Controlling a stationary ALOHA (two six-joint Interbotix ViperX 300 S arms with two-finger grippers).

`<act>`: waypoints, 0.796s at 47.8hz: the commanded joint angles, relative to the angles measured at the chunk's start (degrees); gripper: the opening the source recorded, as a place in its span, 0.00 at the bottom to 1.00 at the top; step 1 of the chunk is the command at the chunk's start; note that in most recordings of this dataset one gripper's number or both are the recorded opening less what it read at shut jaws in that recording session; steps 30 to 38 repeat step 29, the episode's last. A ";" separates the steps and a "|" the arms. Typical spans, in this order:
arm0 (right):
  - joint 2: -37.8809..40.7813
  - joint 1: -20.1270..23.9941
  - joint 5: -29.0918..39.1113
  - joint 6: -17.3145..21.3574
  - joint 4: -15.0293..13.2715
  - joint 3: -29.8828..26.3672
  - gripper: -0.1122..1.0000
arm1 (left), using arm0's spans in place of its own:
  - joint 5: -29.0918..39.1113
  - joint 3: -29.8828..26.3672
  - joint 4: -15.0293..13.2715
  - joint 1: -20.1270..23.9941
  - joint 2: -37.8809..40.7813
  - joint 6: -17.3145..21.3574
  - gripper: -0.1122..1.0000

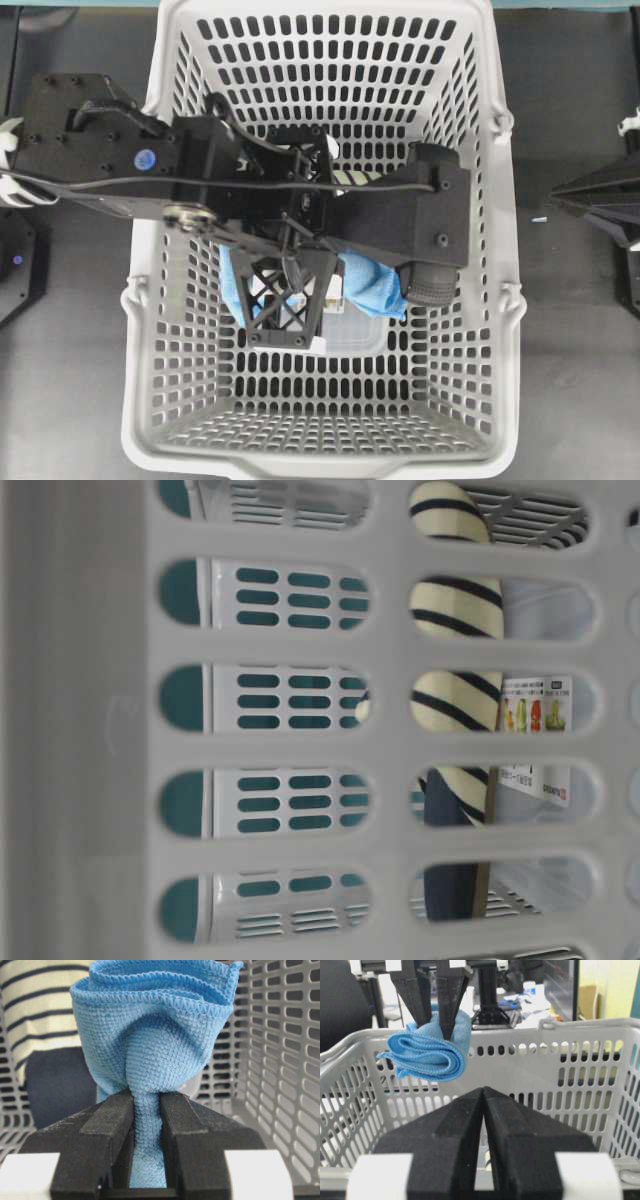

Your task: Pick up the blue cloth from the shopping basket with the left arm.

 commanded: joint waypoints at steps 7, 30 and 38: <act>0.26 0.09 -0.53 0.09 0.18 -0.44 0.09 | -0.26 -1.23 0.18 0.09 -0.79 0.00 0.21; 0.18 0.09 -0.53 0.09 0.18 -0.35 0.09 | -0.35 -1.23 0.18 0.00 -0.44 0.00 0.21; 0.18 0.09 -0.53 0.09 0.18 -0.35 0.09 | -0.35 -1.23 0.18 0.00 -0.44 0.00 0.21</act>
